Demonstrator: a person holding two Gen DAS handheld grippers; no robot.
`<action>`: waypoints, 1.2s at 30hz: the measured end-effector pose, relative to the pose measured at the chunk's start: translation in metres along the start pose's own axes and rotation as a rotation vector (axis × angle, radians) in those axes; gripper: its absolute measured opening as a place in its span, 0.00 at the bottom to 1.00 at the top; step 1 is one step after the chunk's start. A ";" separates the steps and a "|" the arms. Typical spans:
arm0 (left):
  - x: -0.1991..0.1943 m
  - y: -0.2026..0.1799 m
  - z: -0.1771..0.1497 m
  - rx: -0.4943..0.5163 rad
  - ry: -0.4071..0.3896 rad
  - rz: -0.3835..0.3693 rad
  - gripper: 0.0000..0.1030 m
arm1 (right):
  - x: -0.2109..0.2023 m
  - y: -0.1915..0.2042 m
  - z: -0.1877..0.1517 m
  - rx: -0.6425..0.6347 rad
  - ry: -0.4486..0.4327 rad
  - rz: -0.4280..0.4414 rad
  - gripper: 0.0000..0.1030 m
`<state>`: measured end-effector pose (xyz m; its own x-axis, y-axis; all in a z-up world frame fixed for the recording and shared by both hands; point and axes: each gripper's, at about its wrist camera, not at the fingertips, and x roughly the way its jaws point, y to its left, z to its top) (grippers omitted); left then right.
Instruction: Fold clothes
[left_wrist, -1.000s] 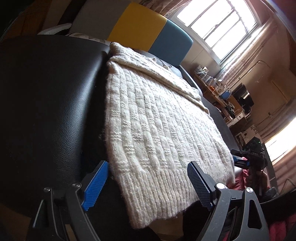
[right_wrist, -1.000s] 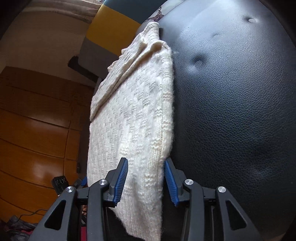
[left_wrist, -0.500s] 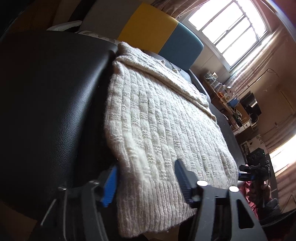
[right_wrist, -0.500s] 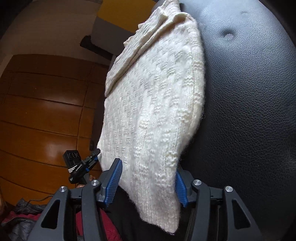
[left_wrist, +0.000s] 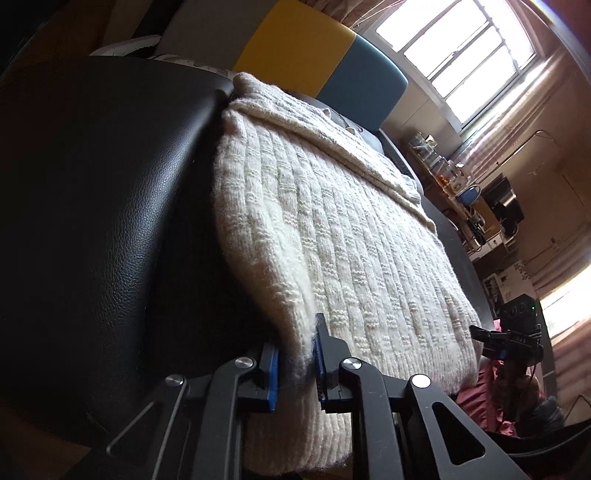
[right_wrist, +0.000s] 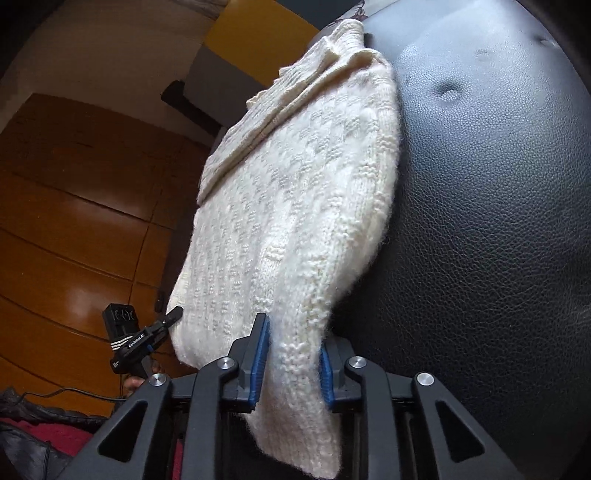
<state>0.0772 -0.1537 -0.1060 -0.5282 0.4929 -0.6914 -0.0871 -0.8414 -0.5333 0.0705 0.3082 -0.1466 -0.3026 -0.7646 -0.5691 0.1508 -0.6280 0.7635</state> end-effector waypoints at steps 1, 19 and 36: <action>0.000 0.000 0.000 -0.009 -0.004 -0.016 0.23 | 0.000 0.002 -0.001 -0.024 -0.002 0.002 0.26; -0.006 0.008 -0.008 -0.077 0.058 -0.071 0.10 | 0.006 0.013 -0.006 -0.064 0.047 -0.065 0.12; -0.047 0.027 0.016 -0.226 0.037 -0.404 0.11 | -0.005 0.034 0.016 -0.004 -0.023 0.156 0.12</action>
<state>0.0862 -0.2030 -0.0807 -0.4586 0.7825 -0.4211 -0.0911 -0.5128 -0.8537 0.0619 0.2930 -0.1131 -0.2966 -0.8494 -0.4365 0.2019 -0.5025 0.8407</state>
